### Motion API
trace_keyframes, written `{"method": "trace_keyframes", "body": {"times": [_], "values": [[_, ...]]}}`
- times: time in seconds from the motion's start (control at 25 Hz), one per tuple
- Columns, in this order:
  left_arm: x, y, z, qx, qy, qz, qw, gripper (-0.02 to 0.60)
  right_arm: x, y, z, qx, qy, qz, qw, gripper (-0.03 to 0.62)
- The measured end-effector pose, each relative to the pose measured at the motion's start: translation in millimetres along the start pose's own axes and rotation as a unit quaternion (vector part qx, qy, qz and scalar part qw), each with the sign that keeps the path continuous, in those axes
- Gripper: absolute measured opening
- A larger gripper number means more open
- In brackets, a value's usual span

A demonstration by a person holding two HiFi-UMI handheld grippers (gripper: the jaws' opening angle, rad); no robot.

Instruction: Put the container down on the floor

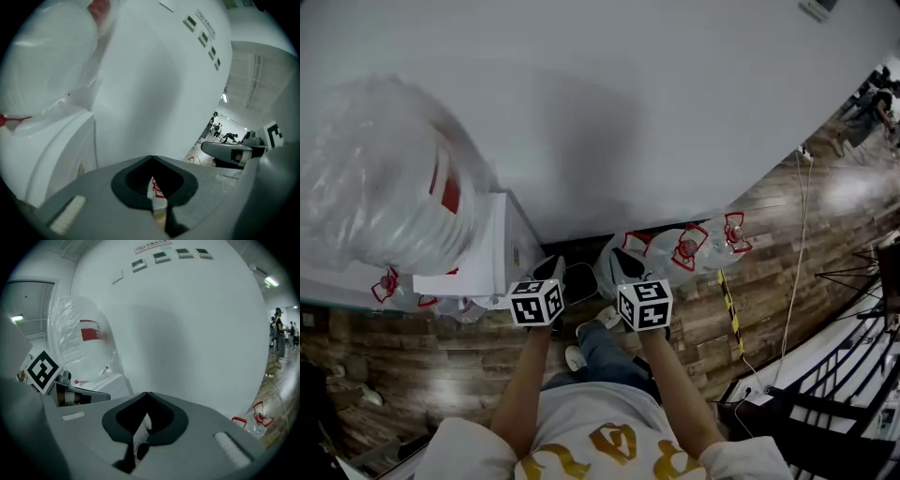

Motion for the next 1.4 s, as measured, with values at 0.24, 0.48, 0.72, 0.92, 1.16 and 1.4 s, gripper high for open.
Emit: {"method": "trace_keyframes", "body": {"times": [0.24, 0.48, 0.72, 0.92, 1.16, 1.4], "values": [[-21.5, 40.4, -9.9, 0.018, 0.003, -0.061, 0.9980, 0.000, -13.6, 37.3, 22.3, 0.003, 0.008, -0.035, 0.999, 0.026], [-35.7, 69.1, -15.5, 0.010, -0.011, -0.100, 0.9949, 0.000, -19.5, 64.3, 39.6, 0.001, 0.021, -0.064, 0.998, 0.026], [-39.4, 77.1, -16.2, 0.004, -0.016, -0.110, 0.9938, 0.000, -18.5, 64.5, 46.8, -0.005, 0.020, -0.066, 0.998, 0.026], [-40.3, 77.3, -13.4, 0.003, -0.020, -0.110, 0.9938, 0.000, -17.9, 61.1, 49.8, -0.008, 0.017, -0.065, 0.998, 0.025], [-44.4, 71.9, -9.3, 0.000, -0.023, -0.109, 0.9938, 0.000, -19.9, 57.6, 48.6, -0.005, 0.014, -0.064, 0.998, 0.025], [-50.3, 64.7, -8.7, 0.002, -0.027, -0.107, 0.9939, 0.000, -21.0, 53.5, 43.0, -0.004, 0.006, -0.058, 0.998, 0.025]]}}
Point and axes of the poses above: the fingertips, and each gripper's own axes: y backward along the fingers, z to its left, x out of its underside, the point moved 9 cm from there along y, backward along the fingers, and after that the axes turned 12 degrees about -y, right-handed, at the moved point
